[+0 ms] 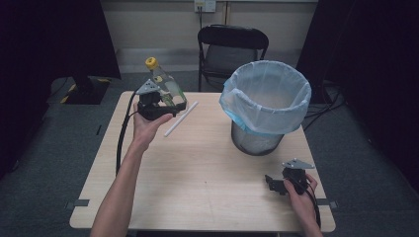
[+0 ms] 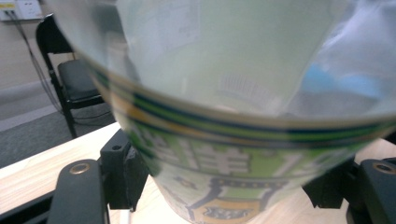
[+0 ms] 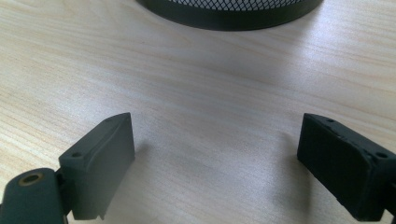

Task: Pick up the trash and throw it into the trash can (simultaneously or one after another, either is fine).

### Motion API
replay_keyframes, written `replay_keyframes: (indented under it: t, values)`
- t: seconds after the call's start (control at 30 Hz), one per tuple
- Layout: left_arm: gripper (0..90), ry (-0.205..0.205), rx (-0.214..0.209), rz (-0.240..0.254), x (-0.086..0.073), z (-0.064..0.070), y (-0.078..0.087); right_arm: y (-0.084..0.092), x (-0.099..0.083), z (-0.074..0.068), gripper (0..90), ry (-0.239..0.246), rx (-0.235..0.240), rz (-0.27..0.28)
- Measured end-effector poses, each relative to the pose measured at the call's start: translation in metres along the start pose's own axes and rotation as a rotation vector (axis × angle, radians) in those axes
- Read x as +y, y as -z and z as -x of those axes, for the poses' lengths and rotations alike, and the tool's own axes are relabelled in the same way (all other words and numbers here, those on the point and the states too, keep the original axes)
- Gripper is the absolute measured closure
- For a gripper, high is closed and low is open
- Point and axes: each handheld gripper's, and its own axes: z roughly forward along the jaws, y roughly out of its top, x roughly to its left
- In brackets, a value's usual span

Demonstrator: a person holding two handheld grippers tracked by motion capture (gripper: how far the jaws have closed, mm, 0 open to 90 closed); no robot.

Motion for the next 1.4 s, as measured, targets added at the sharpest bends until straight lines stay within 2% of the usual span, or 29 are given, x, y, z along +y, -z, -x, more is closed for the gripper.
replay_keyframes:
  t: [0.07,0.2,0.33,0.43,0.73,0.8,0.87,1.4]
  values:
    - [28.1,0.001,-0.01,0.011,0.003,0.003,0.002,0.0,0.0,0.0,10.3,0.0,0.0,0.0]
    - [28.1,-0.031,-0.038,0.058,0.022,0.015,0.009,0.0,0.0,0.0,10.3,0.0,-0.001,0.0]
    - [28.1,-0.034,-0.055,0.084,0.032,0.021,0.011,0.0,0.0,0.0,10.3,0.0,-0.001,0.0]
    - [28.1,-0.04,-0.057,0.093,0.036,0.025,0.01,0.0,0.0,0.0,10.3,0.0,-0.001,0.0]
    - [28.1,-0.066,-0.098,0.132,0.055,0.04,0.002,0.0,0.0,0.0,10.3,0.0,-0.001,0.0]
    - [28.1,-0.051,-0.111,0.151,0.059,0.044,0.001,0.0,0.0,0.0,10.3,0.0,0.0,0.0]
    - [28.1,-0.065,-0.117,0.153,0.063,0.046,0.0,0.0,0.0,0.0,10.3,0.0,0.0,0.0]
    - [28.1,-0.071,-0.148,0.177,0.091,0.059,-0.018,0.0,0.0,0.0,10.3,0.0,0.0,0.0]
